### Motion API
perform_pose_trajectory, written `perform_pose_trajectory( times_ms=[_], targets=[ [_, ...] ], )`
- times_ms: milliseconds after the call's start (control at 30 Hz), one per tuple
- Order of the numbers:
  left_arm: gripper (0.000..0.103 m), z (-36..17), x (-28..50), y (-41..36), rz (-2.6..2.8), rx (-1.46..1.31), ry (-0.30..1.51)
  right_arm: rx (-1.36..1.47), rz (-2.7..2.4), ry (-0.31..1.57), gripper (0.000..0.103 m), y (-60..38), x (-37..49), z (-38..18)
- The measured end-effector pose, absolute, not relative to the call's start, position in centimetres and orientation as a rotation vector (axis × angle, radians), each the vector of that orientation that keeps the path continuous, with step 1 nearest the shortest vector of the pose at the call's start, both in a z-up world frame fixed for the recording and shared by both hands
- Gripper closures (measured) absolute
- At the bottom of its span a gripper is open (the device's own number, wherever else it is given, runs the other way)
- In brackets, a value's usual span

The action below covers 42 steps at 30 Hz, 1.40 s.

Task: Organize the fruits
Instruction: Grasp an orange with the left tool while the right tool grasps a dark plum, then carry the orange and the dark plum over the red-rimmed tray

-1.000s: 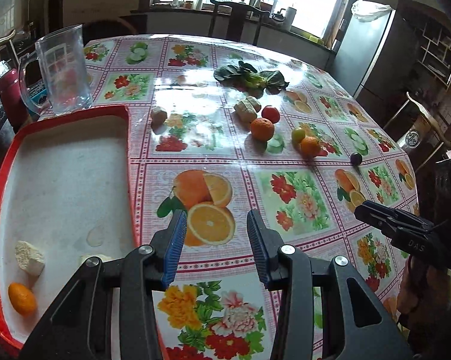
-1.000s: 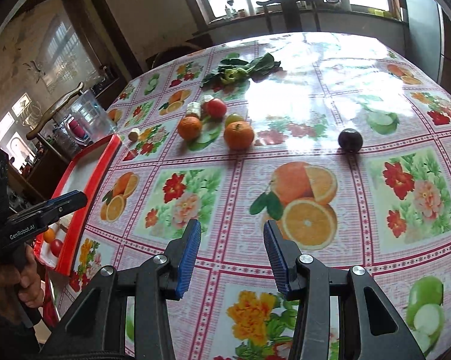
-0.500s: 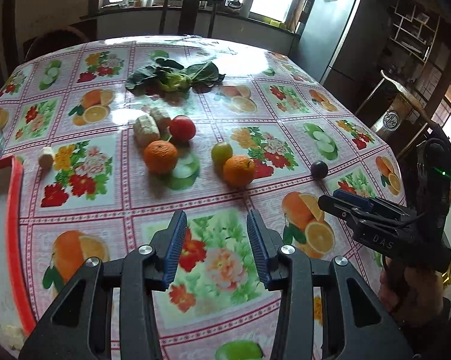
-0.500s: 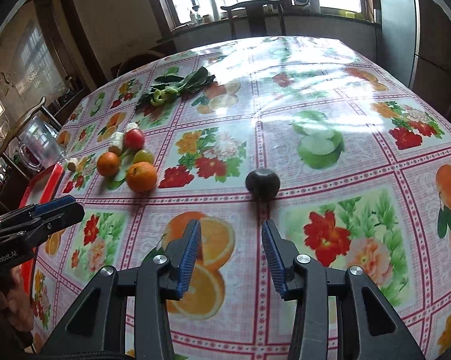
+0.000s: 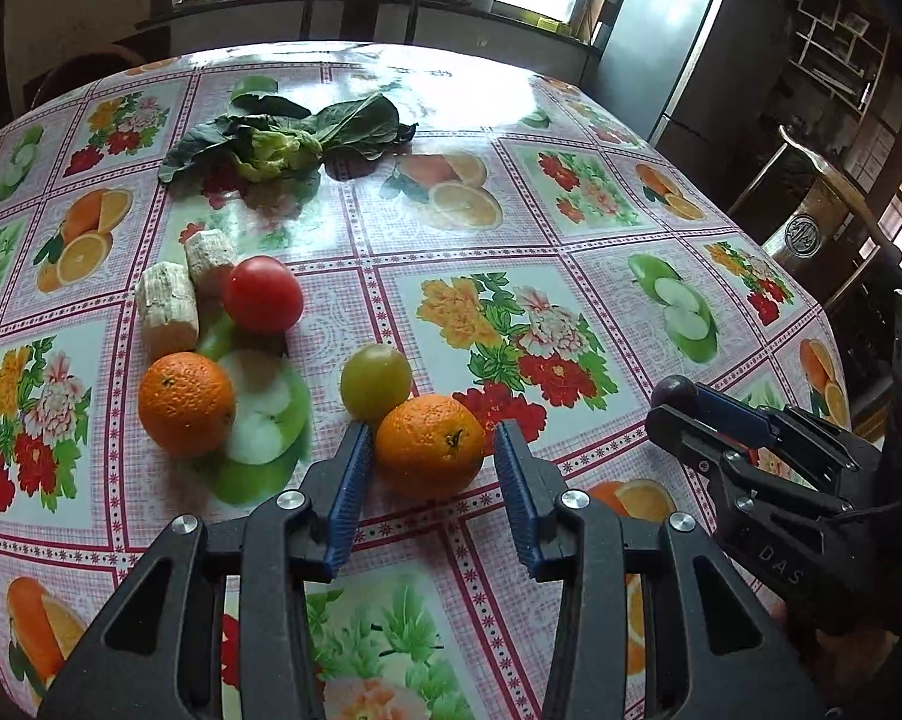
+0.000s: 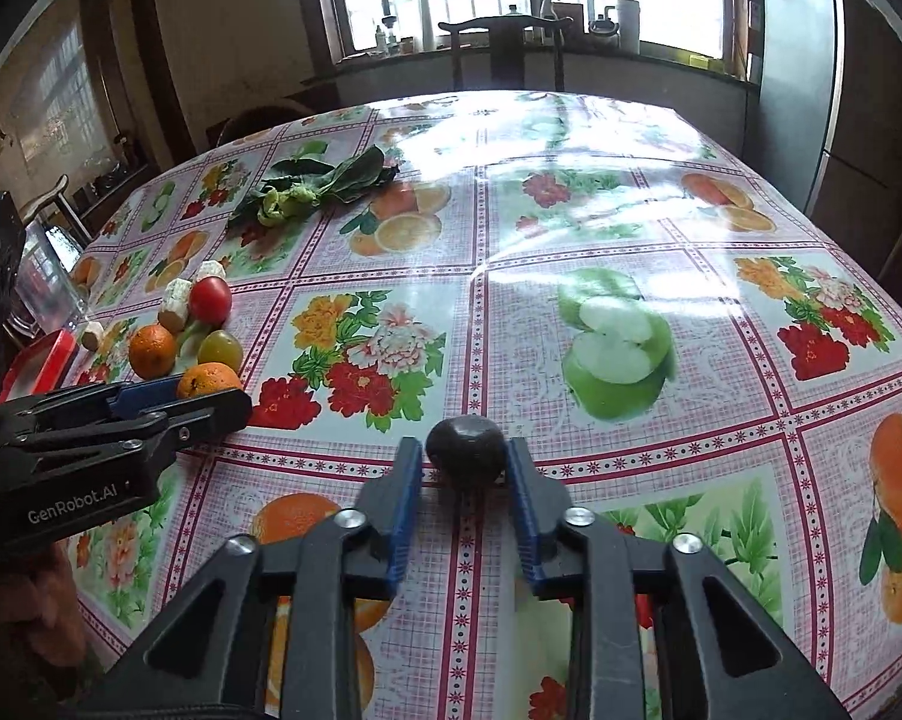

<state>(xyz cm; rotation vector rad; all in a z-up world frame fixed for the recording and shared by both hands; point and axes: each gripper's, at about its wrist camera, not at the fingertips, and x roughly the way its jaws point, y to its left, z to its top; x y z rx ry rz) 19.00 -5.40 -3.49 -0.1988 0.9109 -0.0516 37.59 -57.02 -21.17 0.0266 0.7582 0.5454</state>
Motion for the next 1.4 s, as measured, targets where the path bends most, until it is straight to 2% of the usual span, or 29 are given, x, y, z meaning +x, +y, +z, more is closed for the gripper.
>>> perform_pose_trajectory(
  times_ms=[133, 533, 867, 1400],
  targets=[
    [0.071, -3.5, 18.8, -5.2, -0.057, -0.19, 0.906, 0.051, 0.578, 0.764, 0.079, -57.3, 36.8, -21.2],
    [0.071, -2.7, 13.6, -4.4, -0.053, -0.227, 0.892, 0.127, 0.752, 0.742, 0.079, -57.7, 32.0, -19.1],
    [0.071, 0.2, 8.1, -2.7, 0.024, -0.238, 0.839, 0.155, 0.893, 0.73, 0.079, -56.1, 28.5, -15.8],
    [0.071, 1.8, -1.5, 5.2, 0.108, -0.238, 0.776, 0.132, 0.955, 0.696, 0.079, -49.2, 20.7, -13.8]
  ],
)
